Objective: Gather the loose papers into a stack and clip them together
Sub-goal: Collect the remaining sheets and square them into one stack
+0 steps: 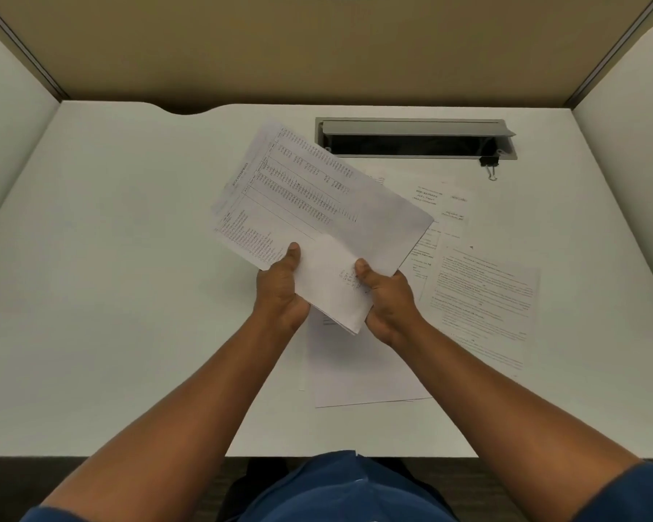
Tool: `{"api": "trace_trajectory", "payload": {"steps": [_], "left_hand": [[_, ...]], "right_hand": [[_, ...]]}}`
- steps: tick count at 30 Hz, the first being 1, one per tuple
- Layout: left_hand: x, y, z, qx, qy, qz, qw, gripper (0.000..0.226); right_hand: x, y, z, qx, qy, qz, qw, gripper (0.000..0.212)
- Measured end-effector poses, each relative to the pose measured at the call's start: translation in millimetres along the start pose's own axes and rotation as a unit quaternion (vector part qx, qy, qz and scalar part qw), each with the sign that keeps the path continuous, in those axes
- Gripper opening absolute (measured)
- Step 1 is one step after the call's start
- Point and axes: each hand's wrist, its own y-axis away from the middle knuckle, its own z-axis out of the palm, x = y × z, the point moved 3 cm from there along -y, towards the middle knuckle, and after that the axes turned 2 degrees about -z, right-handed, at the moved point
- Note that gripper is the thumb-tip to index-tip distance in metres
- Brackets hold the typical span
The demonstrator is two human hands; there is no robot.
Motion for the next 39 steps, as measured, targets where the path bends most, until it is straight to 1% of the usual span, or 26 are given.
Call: {"api": "trace_trajectory", "payload": {"steps": [4,6,8,10,12,13,14,16,17,18,20,23,27,29,32,34,37,39], "left_hand": [[17,-1,-7,-0.008,-0.096,0.060,0.994,0.028],[29,-6,-15,0.003,-0.163,0.094,0.982,0.029],[41,-11,-23,0.007,-0.221,0.107,0.969,0.035],[51,-15,-32,0.009,-0.282,0.107,0.953,0.038],[60,-19,-42,0.008,-0.350,0.095,0.932,0.043],[62,-21,-47,0.003,-0.381,0.082,0.921,0.045],[63,-22,-52,-0.003,-0.411,0.066,0.909,0.046],[61,-23,-60,-0.020,-0.463,0.024,0.886,0.045],[58,-23,-63,-0.029,-0.480,0.000,0.877,0.045],[54,-22,-66,-0.038,-0.490,-0.022,0.871,0.044],[44,-23,-70,-0.044,-0.497,-0.053,0.865,0.043],[27,-23,-74,-0.041,-0.512,-0.077,0.855,0.043],[11,-23,-74,-0.025,-0.524,-0.083,0.847,0.042],[6,-24,-75,-0.021,-0.529,-0.081,0.845,0.044],[2,-24,-77,-0.018,-0.533,-0.080,0.842,0.046],[0,-24,-78,-0.018,-0.534,-0.081,0.841,0.047],[2,-24,-80,-0.016,-0.530,-0.079,0.844,0.048],[9,-26,-81,-0.014,-0.521,-0.073,0.850,0.047]], "right_hand": [[-3,4,-5,-0.035,0.020,0.022,0.999,0.026],[-8,0,-12,-0.022,0.016,0.024,0.999,0.029],[-19,-5,-21,-0.012,0.025,0.019,0.999,0.032],[-29,-10,-31,-0.020,0.095,0.019,0.995,0.026],[-33,-16,-45,-0.012,0.195,0.020,0.980,0.020],[-33,-19,-53,0.005,0.258,0.007,0.966,0.023],[-33,-23,-62,0.030,0.337,-0.016,0.941,0.031],[-31,-29,-77,0.067,0.491,-0.056,0.867,0.055],[-30,-31,-83,0.079,0.540,-0.060,0.836,0.067],[-28,-34,-88,0.087,0.572,-0.057,0.814,0.075],[-25,-38,-96,0.095,0.613,-0.045,0.783,0.083],[-25,-40,-94,0.096,0.641,-0.034,0.761,0.085],[-24,-39,-82,0.101,0.688,-0.033,0.718,0.084],[-23,-41,-80,0.103,0.687,-0.028,0.719,0.084],[-23,-44,-81,0.105,0.649,-0.009,0.754,0.081],[-20,-47,-82,0.099,0.612,-0.003,0.784,0.071],[-17,-48,-81,0.077,0.551,-0.014,0.831,0.047],[-21,-50,-80,0.075,0.515,-0.033,0.853,0.040]]}}
